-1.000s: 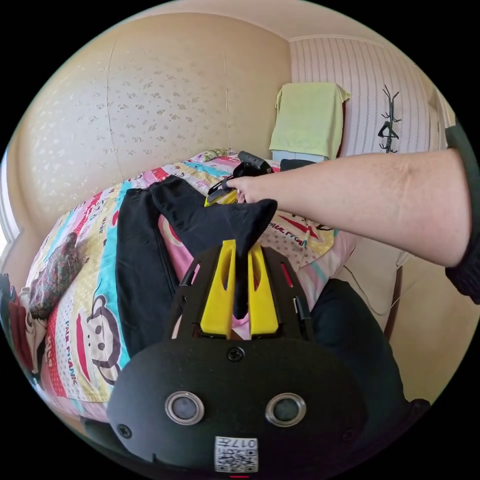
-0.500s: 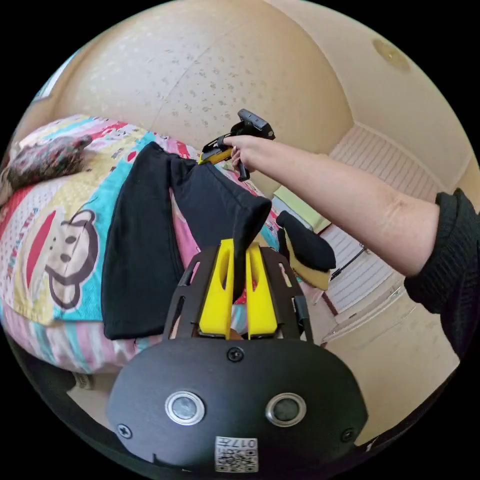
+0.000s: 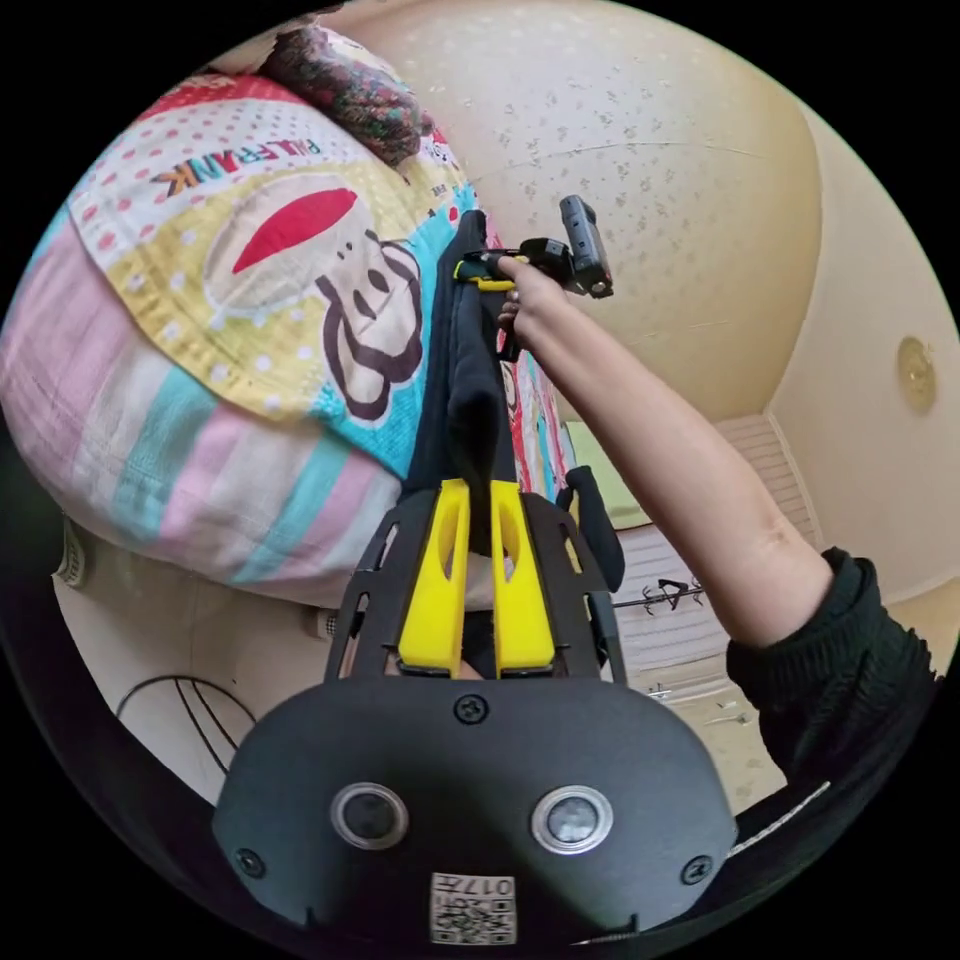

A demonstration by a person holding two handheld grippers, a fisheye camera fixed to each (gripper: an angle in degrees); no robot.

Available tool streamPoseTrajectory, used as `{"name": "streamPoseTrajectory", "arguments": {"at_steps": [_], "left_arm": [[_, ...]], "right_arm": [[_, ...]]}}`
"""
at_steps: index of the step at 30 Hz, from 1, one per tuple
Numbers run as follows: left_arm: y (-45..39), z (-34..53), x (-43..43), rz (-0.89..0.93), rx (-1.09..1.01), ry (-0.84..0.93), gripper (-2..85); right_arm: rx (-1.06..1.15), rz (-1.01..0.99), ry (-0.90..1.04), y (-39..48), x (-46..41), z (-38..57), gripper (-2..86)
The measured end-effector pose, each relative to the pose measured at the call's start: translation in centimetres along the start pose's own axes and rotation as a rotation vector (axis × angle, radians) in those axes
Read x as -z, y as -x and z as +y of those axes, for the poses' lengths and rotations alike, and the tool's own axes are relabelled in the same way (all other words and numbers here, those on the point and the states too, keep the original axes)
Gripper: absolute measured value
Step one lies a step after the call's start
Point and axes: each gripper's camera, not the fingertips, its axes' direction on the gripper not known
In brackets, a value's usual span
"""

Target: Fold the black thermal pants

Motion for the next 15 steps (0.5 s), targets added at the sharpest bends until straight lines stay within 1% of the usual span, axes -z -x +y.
{"name": "streamPoseTrajectory", "arguments": {"at_steps": [3, 4, 6, 8, 9, 10, 11, 13, 14, 15], "left_arm": [[0.4, 1.1, 1.5, -0.015, -0.007, 0.079, 0.1], [0.3, 1.4, 2.0, 0.011, -0.022, 0.100, -0.3], [-0.5, 1.5, 2.9, 0.056, -0.073, 0.099, -0.3], [-2.2, 1.1, 4.1, 0.053, -0.165, 0.062, 0.3], [-3.6, 0.6, 5.0, 0.005, -0.235, 0.019, 1.1], [-5.1, 0.1, 6.0, -0.077, -0.300, -0.042, 4.3], [-5.8, -0.2, 6.5, -0.128, -0.327, -0.076, 5.9], [-7.2, -1.6, 7.1, -0.337, -0.365, -0.157, 11.9], [-7.2, -2.1, 6.9, -0.371, -0.353, -0.146, 12.9], [-6.7, -3.3, 6.4, -0.388, -0.308, -0.091, 14.1]], "right_arm": [[0.099, -0.016, -0.098, 0.5, 2.7, 3.6, 8.1], [0.134, -0.064, -0.155, 0.4, 4.1, 5.8, 8.2], [0.124, -0.162, -0.255, -0.4, 6.3, 9.9, 8.2], [0.032, -0.366, -0.404, -2.8, 8.5, 16.4, 8.3], [-0.004, -0.430, -0.441, -3.5, 8.7, 18.3, 8.2], [-0.075, -0.550, -0.485, -4.8, 8.6, 21.7, 8.1], [-0.150, -0.655, -0.486, -5.6, 7.8, 24.7, 8.1], [-0.225, -0.757, -0.442, -5.7, 5.9, 28.7, 8.1], [-0.288, -0.773, -0.408, -5.3, 4.4, 31.2, 8.1], [-0.315, -0.765, -0.398, -5.0, 3.8, 32.4, 8.2]]}}
